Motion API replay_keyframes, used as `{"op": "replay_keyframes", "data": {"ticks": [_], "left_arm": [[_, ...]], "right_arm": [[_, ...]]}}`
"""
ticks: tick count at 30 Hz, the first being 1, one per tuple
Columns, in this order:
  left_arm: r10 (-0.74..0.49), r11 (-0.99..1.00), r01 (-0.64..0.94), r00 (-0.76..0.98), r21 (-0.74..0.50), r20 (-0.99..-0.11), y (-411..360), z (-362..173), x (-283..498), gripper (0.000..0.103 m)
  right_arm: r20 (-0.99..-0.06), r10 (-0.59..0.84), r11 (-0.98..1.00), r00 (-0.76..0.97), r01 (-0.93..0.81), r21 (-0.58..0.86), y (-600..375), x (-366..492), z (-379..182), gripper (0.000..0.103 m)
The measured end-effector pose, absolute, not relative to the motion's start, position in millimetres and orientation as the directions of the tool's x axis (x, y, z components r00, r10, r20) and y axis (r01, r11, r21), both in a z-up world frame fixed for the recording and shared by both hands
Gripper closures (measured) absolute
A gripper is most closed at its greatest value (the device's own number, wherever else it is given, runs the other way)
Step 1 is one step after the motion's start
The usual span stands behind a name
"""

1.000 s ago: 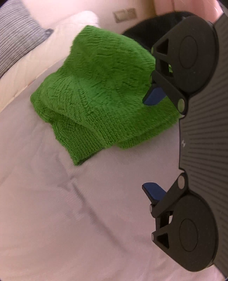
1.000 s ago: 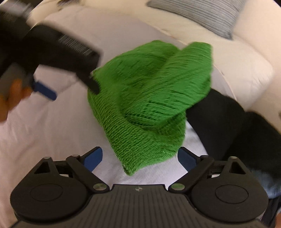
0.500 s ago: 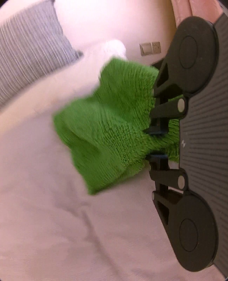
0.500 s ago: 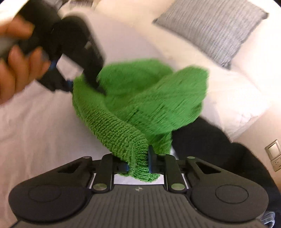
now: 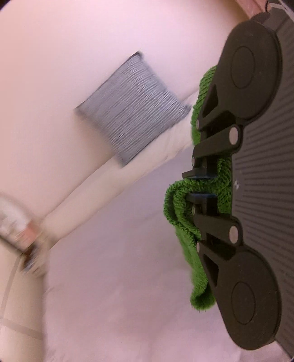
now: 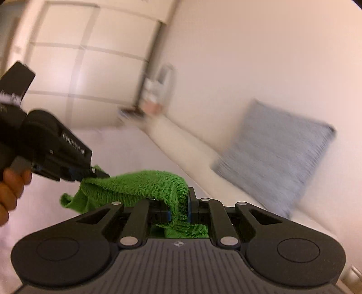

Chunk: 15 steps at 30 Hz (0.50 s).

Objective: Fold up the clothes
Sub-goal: 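Lift the green vest with both grippers and carry it across the bed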

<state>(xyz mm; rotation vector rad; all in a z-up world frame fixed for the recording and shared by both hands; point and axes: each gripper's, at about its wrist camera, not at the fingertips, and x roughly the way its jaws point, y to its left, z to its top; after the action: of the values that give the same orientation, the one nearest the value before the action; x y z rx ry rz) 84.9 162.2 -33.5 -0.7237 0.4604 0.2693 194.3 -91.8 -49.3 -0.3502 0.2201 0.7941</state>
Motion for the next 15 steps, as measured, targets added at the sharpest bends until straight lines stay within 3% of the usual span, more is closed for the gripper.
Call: {"op": "replay_keyframes", "data": {"ticks": [8,15], "left_arm": [[0.381,0.602,-0.626,0.770,-0.495,-0.511,199.4,-1.2,-163.9,0.095],[0.547,0.440,-0.775,0.632,-0.453,-0.549,248.4,15.4,-334.3,0.095]], "right_arm": [[-0.315,0.860,0.385,0.402,-0.915,-0.115,-42.4,44.5,-19.6,0.091],[-0.328,0.941,0.071,0.083,-0.996,-0.048,3.4,-106.6,-3.0,0.091]]}}
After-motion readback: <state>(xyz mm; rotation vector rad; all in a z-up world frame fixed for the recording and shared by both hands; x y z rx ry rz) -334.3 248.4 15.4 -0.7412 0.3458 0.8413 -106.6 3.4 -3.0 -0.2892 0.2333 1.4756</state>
